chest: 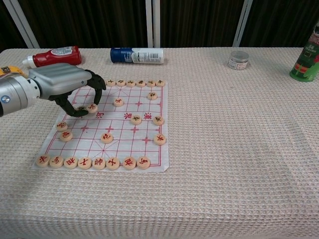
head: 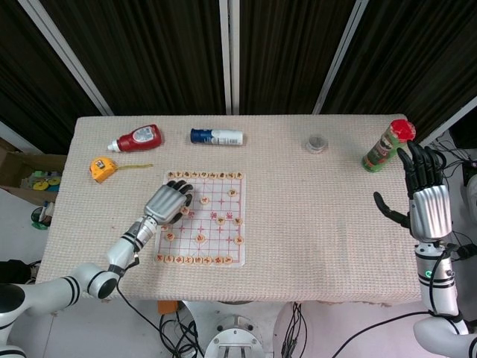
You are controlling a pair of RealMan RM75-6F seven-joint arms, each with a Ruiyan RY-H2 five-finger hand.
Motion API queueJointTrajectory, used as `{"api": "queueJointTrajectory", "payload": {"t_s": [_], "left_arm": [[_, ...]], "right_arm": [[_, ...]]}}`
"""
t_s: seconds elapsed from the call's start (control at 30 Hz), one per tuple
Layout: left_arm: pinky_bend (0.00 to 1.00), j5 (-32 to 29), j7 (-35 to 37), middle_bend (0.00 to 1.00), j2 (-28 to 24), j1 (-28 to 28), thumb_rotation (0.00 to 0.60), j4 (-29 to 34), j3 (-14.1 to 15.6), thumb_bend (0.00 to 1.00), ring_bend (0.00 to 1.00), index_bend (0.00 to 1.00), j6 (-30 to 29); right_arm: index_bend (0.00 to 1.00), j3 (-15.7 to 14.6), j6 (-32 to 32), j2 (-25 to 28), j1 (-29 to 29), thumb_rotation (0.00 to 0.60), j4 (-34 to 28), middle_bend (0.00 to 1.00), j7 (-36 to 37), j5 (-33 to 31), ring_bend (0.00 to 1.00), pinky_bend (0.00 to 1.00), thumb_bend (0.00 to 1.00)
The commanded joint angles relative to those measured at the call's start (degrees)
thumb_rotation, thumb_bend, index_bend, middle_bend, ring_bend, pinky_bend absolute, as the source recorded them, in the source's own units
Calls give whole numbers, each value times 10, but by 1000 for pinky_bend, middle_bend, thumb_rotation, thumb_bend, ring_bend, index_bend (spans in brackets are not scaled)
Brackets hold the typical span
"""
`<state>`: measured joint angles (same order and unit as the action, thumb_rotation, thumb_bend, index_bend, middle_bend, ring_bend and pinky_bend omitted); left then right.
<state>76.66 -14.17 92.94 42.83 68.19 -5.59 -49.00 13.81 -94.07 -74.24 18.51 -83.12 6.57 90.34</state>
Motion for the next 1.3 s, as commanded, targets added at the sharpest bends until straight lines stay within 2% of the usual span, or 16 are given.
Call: {"api": "queueJointTrajectory", "payload": {"t_s": [0.03,0.47,0.57,0.77,1.0,1.17,1.3], "left_arm": [[254,-8,-2,200,5,0,600,-11,1,334,150,484,4],[255,-19,4,200,8,-2,600,-20,3,334,149,464,6],[255,-16,8,200,5,-1,600,-17,3,334,148,415,3],[255,-11,12,200,4,-2,600,-18,5,333,148,252,-3],[255,-4,14,200,0,-5,600,-6,9,334,148,216,-11],[256,26,-2,199,-44,-27,600,73,18,330,148,211,-71],[258,66,-30,195,-104,-80,600,156,34,285,148,198,-179]], "right_arm": [[0,-1,-1,0,-1,600,1,0,1,1,0,0,237],[0,0,4,-4,1,600,6,0,0,-2,0,0,238],[0,1,3,-5,0,600,6,0,0,-5,0,0,242],[0,0,2,-6,-3,600,8,0,0,-8,0,0,247],[0,1,1,-5,-4,600,10,0,2,-9,0,0,248],[0,-2,1,-2,-8,600,13,0,4,-8,0,0,247],[0,-22,-7,10,-25,600,21,0,3,4,0,0,245]]}}
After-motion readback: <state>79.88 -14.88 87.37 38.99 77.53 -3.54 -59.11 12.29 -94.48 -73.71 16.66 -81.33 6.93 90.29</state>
